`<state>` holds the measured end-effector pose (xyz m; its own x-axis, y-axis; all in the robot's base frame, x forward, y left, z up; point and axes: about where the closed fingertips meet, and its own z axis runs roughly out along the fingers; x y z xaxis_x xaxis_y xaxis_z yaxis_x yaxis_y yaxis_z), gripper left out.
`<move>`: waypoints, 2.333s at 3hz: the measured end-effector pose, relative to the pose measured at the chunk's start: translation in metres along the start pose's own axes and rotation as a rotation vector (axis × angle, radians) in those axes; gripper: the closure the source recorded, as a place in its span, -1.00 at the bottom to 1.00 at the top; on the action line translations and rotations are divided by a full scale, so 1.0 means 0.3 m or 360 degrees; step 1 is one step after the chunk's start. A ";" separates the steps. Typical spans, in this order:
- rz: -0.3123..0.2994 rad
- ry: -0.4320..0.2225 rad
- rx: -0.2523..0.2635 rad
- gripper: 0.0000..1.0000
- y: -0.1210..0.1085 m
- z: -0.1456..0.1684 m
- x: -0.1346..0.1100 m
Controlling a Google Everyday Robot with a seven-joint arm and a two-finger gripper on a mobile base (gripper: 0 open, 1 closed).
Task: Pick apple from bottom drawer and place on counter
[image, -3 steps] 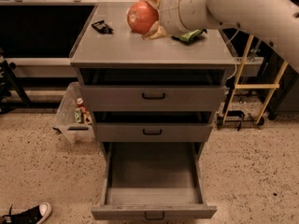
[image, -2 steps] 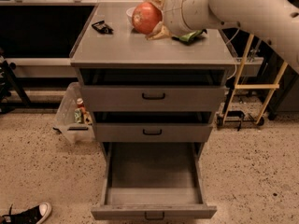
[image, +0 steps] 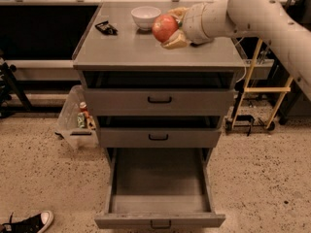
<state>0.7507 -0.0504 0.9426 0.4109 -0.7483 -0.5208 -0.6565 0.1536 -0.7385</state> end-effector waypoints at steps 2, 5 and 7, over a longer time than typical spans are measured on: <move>0.0377 -0.0191 -0.0144 1.00 -0.028 0.187 0.174; 0.0669 -0.0229 -0.0316 0.15 -0.039 0.263 0.246; 0.0746 -0.0230 -0.0382 -0.78 -0.011 0.284 0.262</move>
Offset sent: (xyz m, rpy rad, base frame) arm 0.1113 -0.0240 -0.0354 0.3098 0.2956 0.0377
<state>0.8389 -0.0548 0.8676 0.1112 -0.5364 -0.8366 -0.9092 0.2849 -0.3035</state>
